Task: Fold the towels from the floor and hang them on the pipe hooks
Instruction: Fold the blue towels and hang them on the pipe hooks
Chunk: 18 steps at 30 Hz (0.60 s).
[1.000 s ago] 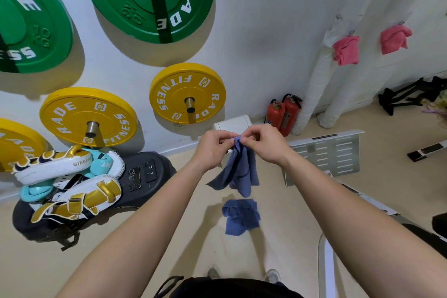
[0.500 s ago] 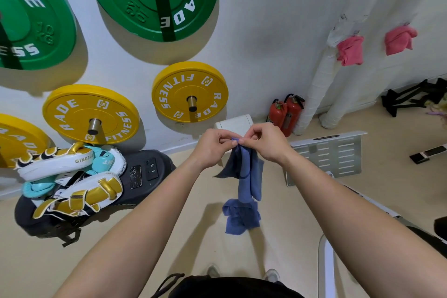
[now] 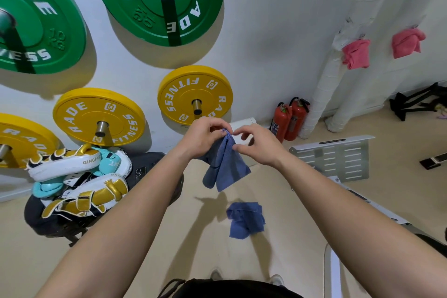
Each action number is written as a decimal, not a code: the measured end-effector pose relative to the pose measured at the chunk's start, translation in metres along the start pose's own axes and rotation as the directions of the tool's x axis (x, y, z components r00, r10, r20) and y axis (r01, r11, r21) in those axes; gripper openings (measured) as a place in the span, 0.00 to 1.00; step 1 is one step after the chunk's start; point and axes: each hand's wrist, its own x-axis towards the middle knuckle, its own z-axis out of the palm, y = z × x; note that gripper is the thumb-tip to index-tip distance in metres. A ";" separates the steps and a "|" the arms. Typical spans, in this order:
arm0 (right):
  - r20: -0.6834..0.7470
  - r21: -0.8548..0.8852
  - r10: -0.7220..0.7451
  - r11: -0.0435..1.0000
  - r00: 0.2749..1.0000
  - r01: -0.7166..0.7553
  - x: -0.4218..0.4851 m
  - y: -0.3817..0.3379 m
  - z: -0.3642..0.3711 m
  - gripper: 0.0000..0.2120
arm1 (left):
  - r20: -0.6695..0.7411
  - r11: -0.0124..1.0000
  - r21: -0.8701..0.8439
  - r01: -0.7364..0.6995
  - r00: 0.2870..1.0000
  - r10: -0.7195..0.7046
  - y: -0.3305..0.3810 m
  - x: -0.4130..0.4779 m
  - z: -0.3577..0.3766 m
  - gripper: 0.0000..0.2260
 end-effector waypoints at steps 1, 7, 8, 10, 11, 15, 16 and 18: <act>0.032 -0.023 -0.017 1.000 0.999 0.018 0.002 -0.005 0.001 0.09 | 0.000 1.000 0.000 -0.004 1.000 0.004 -0.001 0.000 -0.001 0.10; 0.111 0.034 0.075 0.996 0.991 -0.079 0.006 0.003 0.010 0.04 | -0.058 0.999 -0.013 0.031 0.998 -0.032 -0.006 -0.003 -0.006 0.09; 0.126 0.041 0.078 0.996 0.989 -0.084 0.006 0.005 0.010 0.04 | -0.068 0.999 -0.027 0.040 0.997 -0.041 -0.006 -0.004 -0.007 0.10; 0.155 0.051 0.072 0.995 0.985 -0.081 0.005 0.007 0.009 0.03 | -0.080 0.997 -0.064 0.050 0.995 -0.055 -0.005 -0.005 -0.009 0.11; 0.171 0.051 0.068 0.996 0.983 -0.077 0.004 0.007 0.009 0.04 | -0.084 0.995 -0.079 0.054 0.995 -0.060 -0.005 -0.005 -0.010 0.11; 0.242 0.052 0.074 0.995 0.967 -0.089 0.003 0.009 0.008 0.04 | -0.108 0.992 -0.118 0.054 0.992 -0.067 -0.004 -0.004 -0.011 0.11; 0.250 0.049 0.084 0.994 0.964 -0.100 0.003 0.012 0.008 0.03 | -0.119 0.990 -0.126 0.060 0.990 -0.075 -0.004 -0.003 -0.012 0.10; 0.255 0.019 0.113 0.992 0.960 -0.122 0.003 0.018 0.006 0.02 | -0.153 0.990 -0.123 0.072 0.984 -0.090 -0.008 -0.002 -0.015 0.10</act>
